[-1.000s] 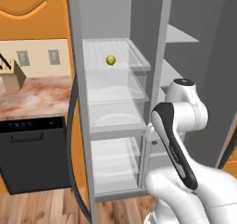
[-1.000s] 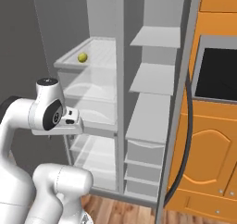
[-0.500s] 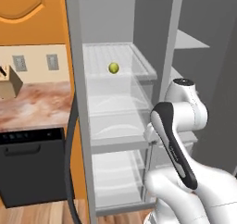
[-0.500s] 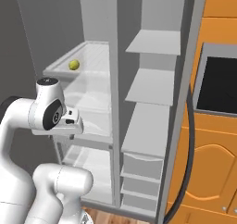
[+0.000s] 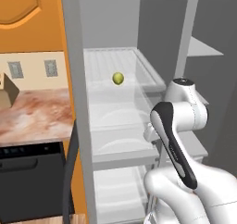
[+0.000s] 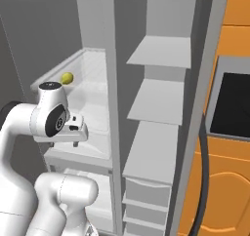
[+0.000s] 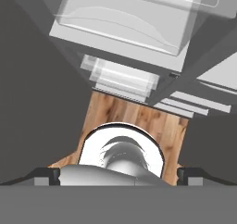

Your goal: Retrieve a lemon from the fridge and place it on the cutting board with the fish.

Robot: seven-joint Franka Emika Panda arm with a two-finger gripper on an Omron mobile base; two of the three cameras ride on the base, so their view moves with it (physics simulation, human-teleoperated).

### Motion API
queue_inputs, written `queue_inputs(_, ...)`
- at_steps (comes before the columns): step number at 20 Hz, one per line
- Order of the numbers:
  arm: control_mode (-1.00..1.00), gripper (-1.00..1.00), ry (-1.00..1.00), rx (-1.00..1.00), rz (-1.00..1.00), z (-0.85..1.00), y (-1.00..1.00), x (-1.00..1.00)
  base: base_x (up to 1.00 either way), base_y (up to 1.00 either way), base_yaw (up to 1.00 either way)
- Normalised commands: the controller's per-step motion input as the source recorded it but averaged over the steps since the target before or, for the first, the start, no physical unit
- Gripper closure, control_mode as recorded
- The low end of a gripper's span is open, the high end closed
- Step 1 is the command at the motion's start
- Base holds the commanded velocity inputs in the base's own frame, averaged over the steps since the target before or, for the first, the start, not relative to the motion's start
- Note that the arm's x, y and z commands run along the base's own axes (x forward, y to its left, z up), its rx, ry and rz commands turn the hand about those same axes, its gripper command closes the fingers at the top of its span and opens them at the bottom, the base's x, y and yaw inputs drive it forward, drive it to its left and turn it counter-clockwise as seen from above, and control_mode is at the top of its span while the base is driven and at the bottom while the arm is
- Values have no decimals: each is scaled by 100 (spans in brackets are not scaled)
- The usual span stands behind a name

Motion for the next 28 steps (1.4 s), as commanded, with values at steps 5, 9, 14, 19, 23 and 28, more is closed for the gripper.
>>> queue_inputs(5, 100, -100, 0, 0, 0, 0, 0, 0, 39, 21, 0)
queue_inputs(9, 100, -100, 0, 0, 0, 0, 0, 0, 25, 28, -2)
queue_inputs(14, 100, -100, 0, 0, 0, 0, 0, 0, 24, 36, -5)
queue_inputs(19, 100, -100, 0, 0, 0, 0, 0, 0, 14, 38, -1)
queue_inputs(23, 100, -100, 0, 0, 0, 0, 0, 0, 12, 13, 0)
queue_inputs(28, -100, -100, 0, 0, 0, 0, 0, 6, 6, 0, 0)
